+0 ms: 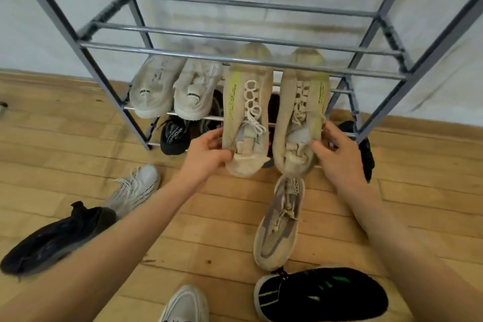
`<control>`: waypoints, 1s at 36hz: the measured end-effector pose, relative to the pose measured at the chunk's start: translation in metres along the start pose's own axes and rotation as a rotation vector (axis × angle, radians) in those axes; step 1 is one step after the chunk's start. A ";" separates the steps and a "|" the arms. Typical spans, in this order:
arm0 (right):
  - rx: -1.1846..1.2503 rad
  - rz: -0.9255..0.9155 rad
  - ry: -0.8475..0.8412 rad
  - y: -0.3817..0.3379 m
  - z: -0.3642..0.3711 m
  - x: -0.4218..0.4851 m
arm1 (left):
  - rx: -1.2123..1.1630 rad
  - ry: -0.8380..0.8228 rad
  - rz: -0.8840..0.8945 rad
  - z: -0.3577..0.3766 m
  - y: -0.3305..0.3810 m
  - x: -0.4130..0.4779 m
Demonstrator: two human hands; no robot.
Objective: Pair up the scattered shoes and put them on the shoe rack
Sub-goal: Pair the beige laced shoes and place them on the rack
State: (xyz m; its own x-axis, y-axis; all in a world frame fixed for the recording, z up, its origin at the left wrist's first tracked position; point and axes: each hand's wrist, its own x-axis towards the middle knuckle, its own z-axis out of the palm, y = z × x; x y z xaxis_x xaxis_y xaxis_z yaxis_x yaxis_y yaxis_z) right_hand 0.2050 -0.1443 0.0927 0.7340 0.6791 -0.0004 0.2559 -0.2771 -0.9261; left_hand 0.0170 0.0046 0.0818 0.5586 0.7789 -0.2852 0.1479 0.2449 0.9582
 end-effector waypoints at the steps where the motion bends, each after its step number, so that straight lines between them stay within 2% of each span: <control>1: 0.006 0.011 -0.009 -0.004 -0.003 0.008 | 0.005 -0.005 -0.010 0.002 0.001 0.002; 8: 0.014 0.142 -0.015 -0.001 -0.011 0.047 | 0.002 -0.024 -0.035 0.001 0.002 0.007; 17: 0.019 0.125 -0.035 -0.003 -0.015 0.064 | -0.060 -0.037 -0.028 0.011 0.030 0.035; 25: -0.019 0.159 -0.016 -0.019 -0.012 0.092 | 0.064 -0.099 -0.043 0.025 0.064 0.074; 36: -0.034 0.214 -0.029 -0.017 -0.007 0.107 | 0.239 -0.138 -0.120 0.034 0.059 0.097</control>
State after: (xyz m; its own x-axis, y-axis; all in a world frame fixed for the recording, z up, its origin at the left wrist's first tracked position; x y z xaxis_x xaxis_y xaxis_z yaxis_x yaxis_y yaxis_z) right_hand 0.2836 -0.0722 0.1113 0.7553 0.6220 -0.2066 0.1178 -0.4390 -0.8907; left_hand 0.1081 0.0748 0.1117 0.6291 0.6625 -0.4066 0.3984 0.1744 0.9005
